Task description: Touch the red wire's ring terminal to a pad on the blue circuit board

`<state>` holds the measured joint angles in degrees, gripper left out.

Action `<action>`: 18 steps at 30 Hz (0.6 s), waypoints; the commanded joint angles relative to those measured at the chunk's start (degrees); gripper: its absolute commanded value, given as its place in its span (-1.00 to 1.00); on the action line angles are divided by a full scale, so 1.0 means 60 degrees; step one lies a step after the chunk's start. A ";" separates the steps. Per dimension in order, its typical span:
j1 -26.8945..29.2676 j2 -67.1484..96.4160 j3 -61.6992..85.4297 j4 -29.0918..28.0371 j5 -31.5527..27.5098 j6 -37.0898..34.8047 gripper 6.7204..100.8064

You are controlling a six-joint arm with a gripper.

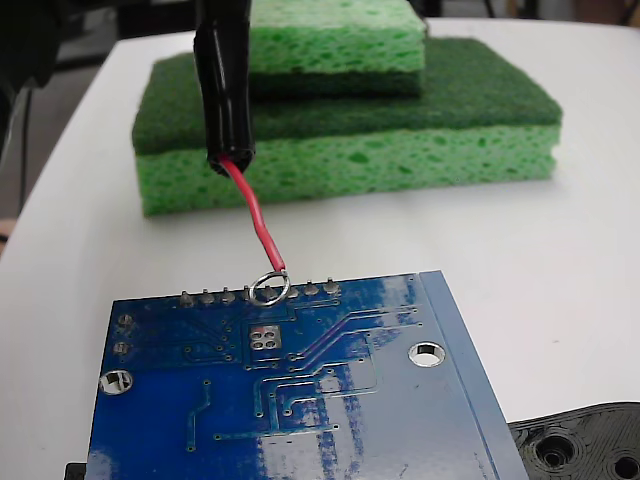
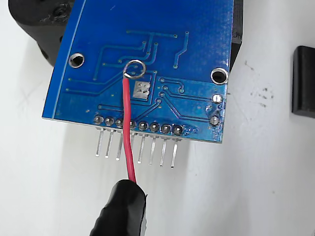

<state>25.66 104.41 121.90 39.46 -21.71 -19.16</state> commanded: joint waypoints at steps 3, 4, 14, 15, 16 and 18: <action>0.0000 -0.0029 -0.0103 -0.0059 0.0000 0.0000 0.99; 0.0000 -0.0059 -0.0103 -0.0059 0.0000 0.0000 0.99; -0.0015 -0.0205 -0.0088 -0.0059 0.0044 -0.0029 0.99; -0.0015 -0.0220 -0.0088 -0.0059 0.0044 -0.0029 0.99; -0.0015 -0.0234 -0.0088 -0.0059 0.0059 -0.0044 0.99; -0.0015 -0.0249 -0.0088 -0.0059 0.0073 -0.0059 0.99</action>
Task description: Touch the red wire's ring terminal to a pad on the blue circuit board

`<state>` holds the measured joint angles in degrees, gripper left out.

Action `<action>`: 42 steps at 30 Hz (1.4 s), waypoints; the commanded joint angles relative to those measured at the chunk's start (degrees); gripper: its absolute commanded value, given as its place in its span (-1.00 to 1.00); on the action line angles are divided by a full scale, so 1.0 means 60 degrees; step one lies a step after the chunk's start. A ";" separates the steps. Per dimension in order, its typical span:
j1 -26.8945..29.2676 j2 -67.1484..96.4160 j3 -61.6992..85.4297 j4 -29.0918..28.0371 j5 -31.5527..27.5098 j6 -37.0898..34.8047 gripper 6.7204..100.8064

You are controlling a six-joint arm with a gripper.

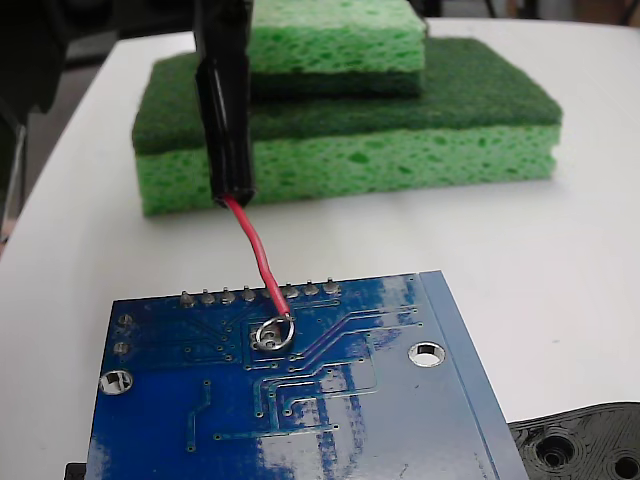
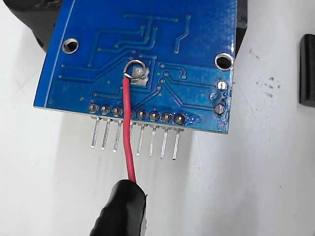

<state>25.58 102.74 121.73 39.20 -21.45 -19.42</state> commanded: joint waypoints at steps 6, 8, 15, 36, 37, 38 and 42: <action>0.0000 0.0000 -0.0059 -0.0015 0.0029 -0.0029 0.99; 0.0000 0.0000 -0.0073 0.0000 0.0029 -0.0044 0.99; -0.0117 0.0117 -0.0249 0.0146 0.0073 -0.0059 0.99; -0.1699 0.4878 0.2549 0.0762 0.1069 0.1465 0.99; -0.1787 0.5405 0.2915 0.0806 0.1084 0.1538 0.99; -0.1831 0.6035 0.3311 0.0835 0.1011 0.1626 0.99; -0.1890 0.8789 0.5112 0.0879 0.0615 0.1963 0.99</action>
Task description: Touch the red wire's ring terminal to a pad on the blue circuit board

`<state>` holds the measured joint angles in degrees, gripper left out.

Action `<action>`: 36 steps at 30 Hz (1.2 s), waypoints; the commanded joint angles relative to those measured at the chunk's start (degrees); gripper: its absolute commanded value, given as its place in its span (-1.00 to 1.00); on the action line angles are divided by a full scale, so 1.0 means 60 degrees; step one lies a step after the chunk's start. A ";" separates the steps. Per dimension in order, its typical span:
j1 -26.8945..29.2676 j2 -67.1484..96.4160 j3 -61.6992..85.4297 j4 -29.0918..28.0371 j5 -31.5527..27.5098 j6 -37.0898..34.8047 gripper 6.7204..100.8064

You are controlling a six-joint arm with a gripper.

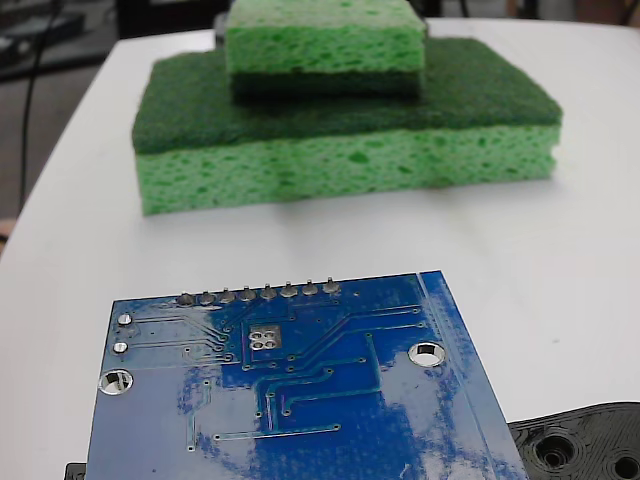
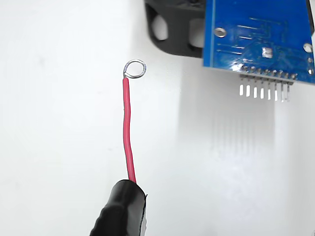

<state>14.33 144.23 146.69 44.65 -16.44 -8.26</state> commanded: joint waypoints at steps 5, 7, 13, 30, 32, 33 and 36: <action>-0.0557 0.3530 0.2256 0.0161 0.0044 0.0483 0.99; -0.0776 0.4087 0.2607 0.0264 0.0220 0.0601 0.99; -0.0850 0.5127 0.3486 0.0190 0.0234 0.0732 0.99; -0.2007 0.5127 0.4146 -0.0029 0.2065 0.1465 0.99; -0.2007 0.5127 0.4146 -0.0029 0.2021 0.1450 0.99; -0.2007 0.5127 0.4146 -0.0029 0.2036 0.1465 0.99; -0.2007 0.5127 0.4146 -0.0029 0.2183 0.1553 0.99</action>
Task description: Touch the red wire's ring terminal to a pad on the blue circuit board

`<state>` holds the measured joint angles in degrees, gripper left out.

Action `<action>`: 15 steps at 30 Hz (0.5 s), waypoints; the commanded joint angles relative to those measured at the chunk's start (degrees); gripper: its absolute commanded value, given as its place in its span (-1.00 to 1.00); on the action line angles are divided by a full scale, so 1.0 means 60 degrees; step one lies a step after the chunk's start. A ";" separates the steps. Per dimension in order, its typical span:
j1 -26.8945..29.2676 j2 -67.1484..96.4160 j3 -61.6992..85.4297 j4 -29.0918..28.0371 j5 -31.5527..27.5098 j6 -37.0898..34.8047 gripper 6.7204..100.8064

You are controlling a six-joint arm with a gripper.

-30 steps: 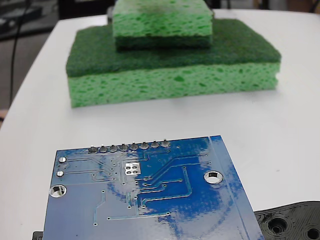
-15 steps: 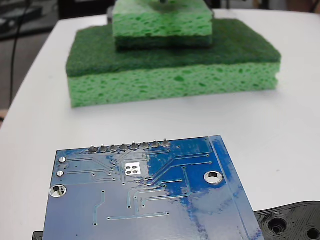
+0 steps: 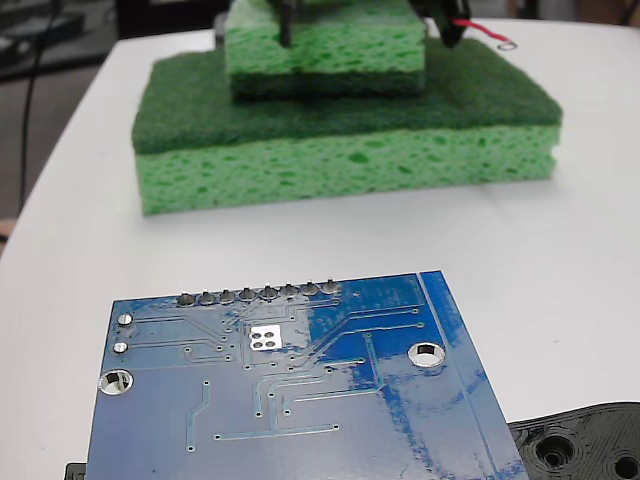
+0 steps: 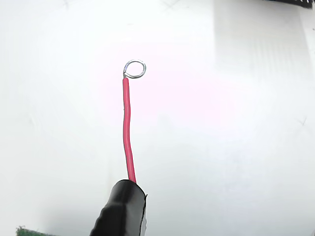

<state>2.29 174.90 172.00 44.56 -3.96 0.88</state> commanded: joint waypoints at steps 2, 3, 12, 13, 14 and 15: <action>0.0000 0.0015 -0.0073 -0.0029 0.0205 0.0088 0.99; 0.0000 0.0015 -0.0073 -0.0029 0.0249 0.0117 0.99; 0.0015 0.0015 -0.0073 -0.0029 0.0249 0.0117 0.99; 0.0015 0.0015 -0.0073 -0.0029 0.0249 0.0117 0.99; 0.0015 0.0015 -0.0073 -0.0029 0.0249 0.0117 0.99; 0.0015 0.0015 -0.0073 -0.0029 0.0249 0.0117 0.99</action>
<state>2.37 174.90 172.00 44.56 -2.72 1.58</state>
